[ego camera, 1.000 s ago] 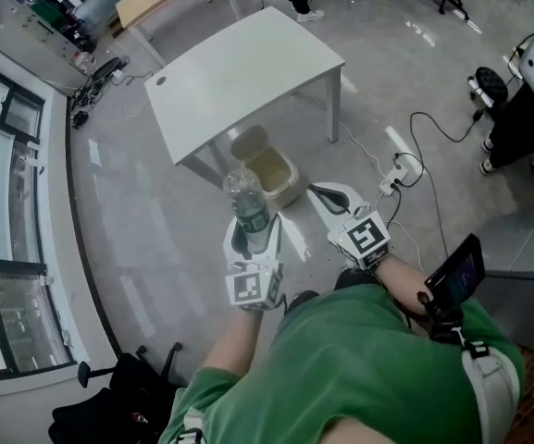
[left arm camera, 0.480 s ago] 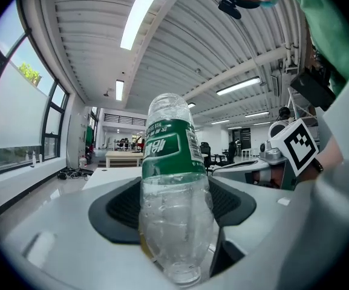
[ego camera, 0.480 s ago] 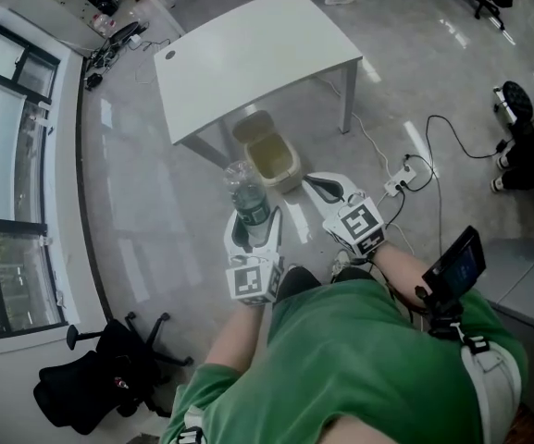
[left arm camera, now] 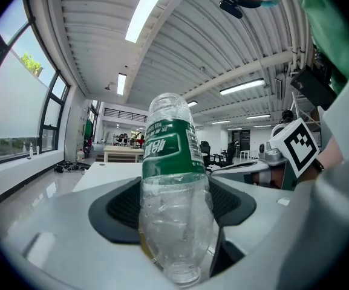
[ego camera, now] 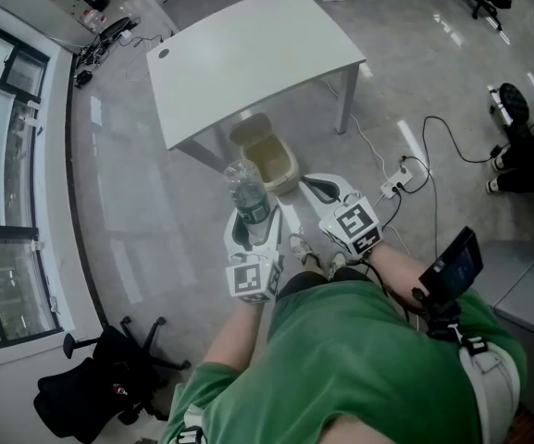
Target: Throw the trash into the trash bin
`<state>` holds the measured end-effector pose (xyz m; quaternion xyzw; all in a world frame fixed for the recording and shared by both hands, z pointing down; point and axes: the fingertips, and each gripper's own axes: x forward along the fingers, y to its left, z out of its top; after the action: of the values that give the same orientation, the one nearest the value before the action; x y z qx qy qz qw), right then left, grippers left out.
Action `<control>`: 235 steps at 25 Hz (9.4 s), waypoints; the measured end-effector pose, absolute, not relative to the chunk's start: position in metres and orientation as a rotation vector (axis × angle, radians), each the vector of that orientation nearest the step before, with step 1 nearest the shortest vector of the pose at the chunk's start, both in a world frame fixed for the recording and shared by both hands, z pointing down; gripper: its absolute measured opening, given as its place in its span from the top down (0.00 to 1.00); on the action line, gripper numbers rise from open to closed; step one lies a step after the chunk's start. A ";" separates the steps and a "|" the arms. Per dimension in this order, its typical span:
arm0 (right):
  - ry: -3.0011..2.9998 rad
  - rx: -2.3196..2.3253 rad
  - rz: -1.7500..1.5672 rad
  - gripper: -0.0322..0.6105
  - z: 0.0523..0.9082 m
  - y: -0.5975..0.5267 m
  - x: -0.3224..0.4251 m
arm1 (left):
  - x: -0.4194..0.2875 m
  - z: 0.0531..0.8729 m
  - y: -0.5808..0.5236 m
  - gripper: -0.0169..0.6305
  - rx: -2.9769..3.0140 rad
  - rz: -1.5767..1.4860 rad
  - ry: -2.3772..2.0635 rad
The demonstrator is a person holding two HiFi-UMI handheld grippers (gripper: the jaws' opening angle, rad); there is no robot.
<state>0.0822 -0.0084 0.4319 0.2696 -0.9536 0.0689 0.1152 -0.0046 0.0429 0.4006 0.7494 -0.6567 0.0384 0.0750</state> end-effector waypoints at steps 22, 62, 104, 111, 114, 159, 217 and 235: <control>-2.650 0.866 0.217 0.95 0.459 -0.097 0.010 | -0.100 0.463 -0.033 0.46 2.201 0.129 -1.863; -2.425 0.539 0.561 0.95 0.704 -0.225 -0.032 | -0.107 0.720 -0.143 0.46 1.809 0.662 -1.603; -2.278 0.406 0.567 0.95 0.921 -0.244 -0.037 | -0.109 0.993 -0.171 0.45 1.504 1.051 -1.204; -2.258 0.413 0.572 0.95 0.934 -0.243 -0.034 | -0.111 1.004 -0.178 0.45 1.486 1.064 -1.180; -2.248 0.419 0.574 0.95 0.938 -0.245 -0.031 | -0.111 1.004 -0.181 0.44 1.481 1.053 -1.191; -2.431 0.547 0.422 0.95 0.689 -0.242 -0.042 | -0.145 0.681 -0.195 0.96 1.833 0.597 -1.765; -2.773 0.836 0.297 0.95 0.399 -0.108 0.017 | -0.112 0.384 -0.067 0.97 2.122 -0.009 -2.062; -2.826 0.775 0.194 0.95 0.376 -0.103 0.046 | -0.069 0.358 -0.061 0.97 2.156 -0.022 -2.110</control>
<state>0.0456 -0.1031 0.3759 0.2625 -0.9572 0.0656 0.1023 -0.0688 -0.0614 0.3578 0.7132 -0.6982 -0.0071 0.0622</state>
